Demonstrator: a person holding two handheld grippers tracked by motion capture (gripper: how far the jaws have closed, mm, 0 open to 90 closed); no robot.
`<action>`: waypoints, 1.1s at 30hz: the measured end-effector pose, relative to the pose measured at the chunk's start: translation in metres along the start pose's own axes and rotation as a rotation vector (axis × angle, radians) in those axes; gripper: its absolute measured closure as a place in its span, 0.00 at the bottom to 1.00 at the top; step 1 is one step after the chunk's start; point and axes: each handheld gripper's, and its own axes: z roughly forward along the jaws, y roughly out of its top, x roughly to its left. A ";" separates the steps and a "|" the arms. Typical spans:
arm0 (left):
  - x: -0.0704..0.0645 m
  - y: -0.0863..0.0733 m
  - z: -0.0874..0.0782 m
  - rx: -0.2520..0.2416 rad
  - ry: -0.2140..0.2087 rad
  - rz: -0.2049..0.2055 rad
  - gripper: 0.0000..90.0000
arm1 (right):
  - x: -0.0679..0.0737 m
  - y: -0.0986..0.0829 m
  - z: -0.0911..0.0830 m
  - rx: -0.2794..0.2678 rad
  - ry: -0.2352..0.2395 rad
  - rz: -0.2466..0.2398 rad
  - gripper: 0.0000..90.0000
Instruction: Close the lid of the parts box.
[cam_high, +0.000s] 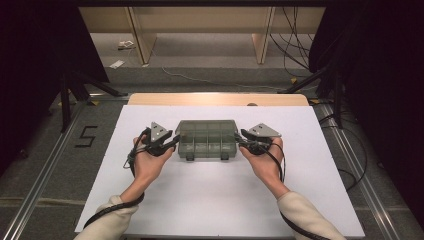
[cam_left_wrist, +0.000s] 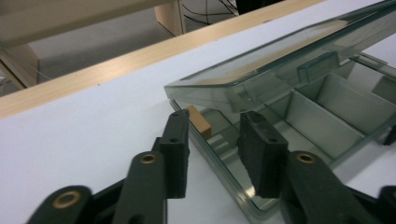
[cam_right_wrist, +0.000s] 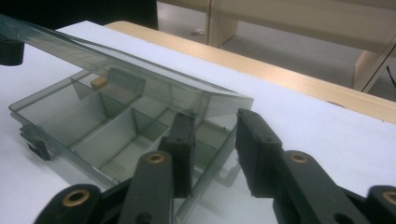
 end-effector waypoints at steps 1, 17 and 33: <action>-0.001 0.000 0.000 0.007 -0.010 -0.002 0.66 | -0.001 -0.001 0.000 0.005 0.009 0.000 0.71; -0.011 0.007 -0.002 0.107 -0.133 0.002 0.12 | -0.003 -0.001 0.001 0.074 0.155 -0.035 0.25; -0.012 0.027 -0.014 -0.010 -0.161 -0.049 0.18 | 0.004 0.018 0.000 0.020 0.196 -0.019 0.22</action>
